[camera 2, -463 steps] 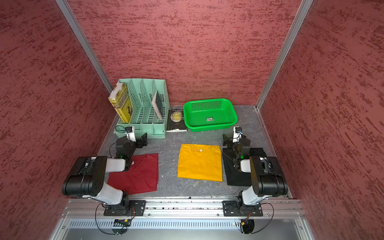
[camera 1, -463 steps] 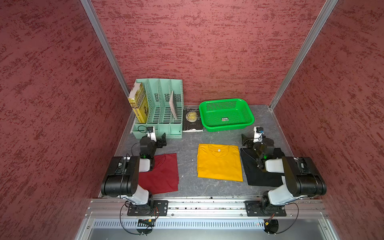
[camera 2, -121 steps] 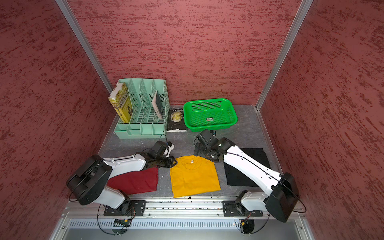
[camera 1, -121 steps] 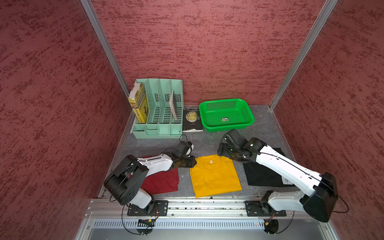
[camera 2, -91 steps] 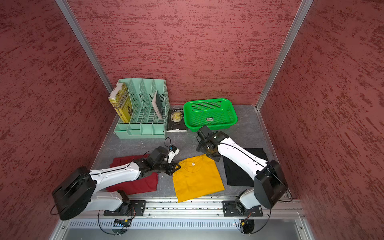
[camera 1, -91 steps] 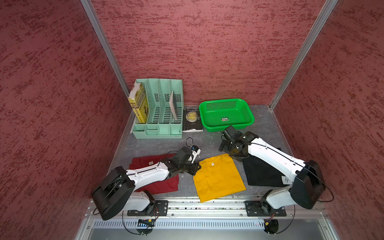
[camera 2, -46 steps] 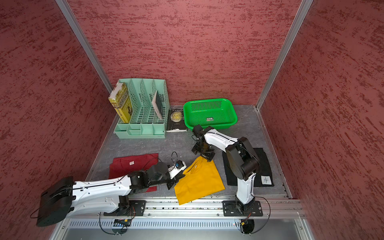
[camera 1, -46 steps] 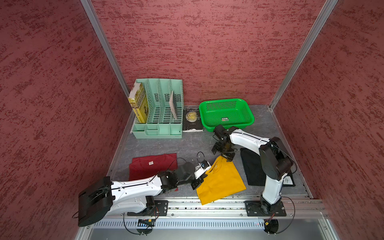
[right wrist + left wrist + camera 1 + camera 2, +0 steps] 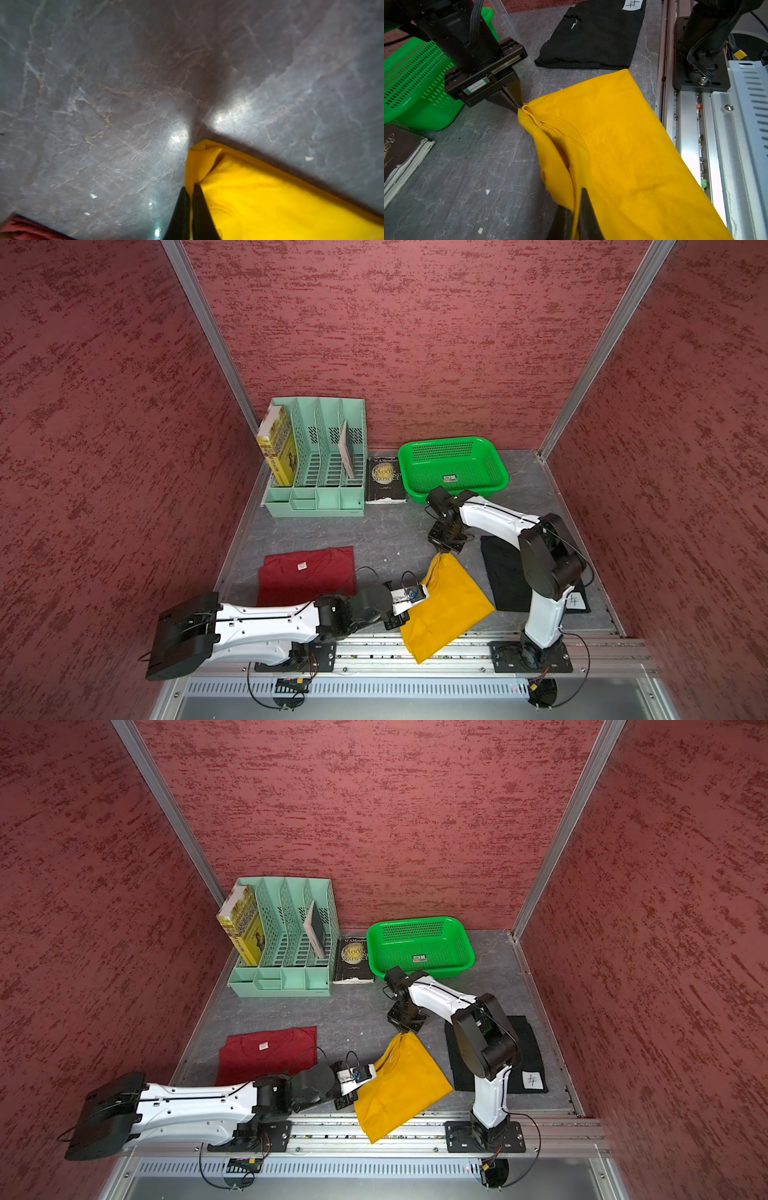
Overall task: Put the folded t-shirts into the basket
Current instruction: Pick up the T-shirt from the center of the board.
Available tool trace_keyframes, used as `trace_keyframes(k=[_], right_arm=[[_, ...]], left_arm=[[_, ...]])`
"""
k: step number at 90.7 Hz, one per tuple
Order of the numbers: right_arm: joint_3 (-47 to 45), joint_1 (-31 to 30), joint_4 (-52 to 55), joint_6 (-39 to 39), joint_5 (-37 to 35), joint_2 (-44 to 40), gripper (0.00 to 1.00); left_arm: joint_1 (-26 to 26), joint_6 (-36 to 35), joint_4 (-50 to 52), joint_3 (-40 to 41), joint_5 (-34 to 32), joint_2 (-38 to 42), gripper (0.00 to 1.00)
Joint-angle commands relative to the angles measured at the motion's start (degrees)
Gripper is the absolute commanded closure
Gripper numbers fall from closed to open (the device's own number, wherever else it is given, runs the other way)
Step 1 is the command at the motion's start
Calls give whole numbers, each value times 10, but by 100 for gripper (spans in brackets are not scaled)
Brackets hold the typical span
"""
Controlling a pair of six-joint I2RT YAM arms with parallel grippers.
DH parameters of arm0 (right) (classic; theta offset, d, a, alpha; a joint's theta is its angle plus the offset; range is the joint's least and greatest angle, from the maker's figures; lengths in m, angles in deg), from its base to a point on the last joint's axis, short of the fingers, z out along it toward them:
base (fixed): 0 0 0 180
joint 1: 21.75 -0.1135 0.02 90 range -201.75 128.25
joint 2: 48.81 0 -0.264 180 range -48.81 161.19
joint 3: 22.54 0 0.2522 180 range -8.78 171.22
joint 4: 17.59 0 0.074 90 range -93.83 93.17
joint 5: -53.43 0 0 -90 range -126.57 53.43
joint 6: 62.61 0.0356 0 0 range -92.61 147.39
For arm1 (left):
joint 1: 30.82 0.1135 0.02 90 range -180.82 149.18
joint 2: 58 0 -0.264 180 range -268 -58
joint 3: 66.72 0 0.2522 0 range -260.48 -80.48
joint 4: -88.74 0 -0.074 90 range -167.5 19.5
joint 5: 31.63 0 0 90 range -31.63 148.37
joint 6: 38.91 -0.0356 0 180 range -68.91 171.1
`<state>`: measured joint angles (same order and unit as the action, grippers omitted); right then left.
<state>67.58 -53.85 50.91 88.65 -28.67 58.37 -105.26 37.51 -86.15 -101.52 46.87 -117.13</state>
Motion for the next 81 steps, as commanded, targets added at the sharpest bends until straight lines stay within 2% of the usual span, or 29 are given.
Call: trace_keyframes(k=[1,30,44,81], right_arm=[[-9,3,-13,8,10,-38,100],[-29,8,-9,25,11,-99,100],[-42,23,-3,39,-7,-161,100],[-55,78,13,66,-48,-298,100]], left_arm=[[-4,-12,-49,18,-19,36,100],[-4,-2,-51,19,-56,56,100],[2,24,-52,-15,-72,50,100],[56,21,-84,-103,-30,14,100]])
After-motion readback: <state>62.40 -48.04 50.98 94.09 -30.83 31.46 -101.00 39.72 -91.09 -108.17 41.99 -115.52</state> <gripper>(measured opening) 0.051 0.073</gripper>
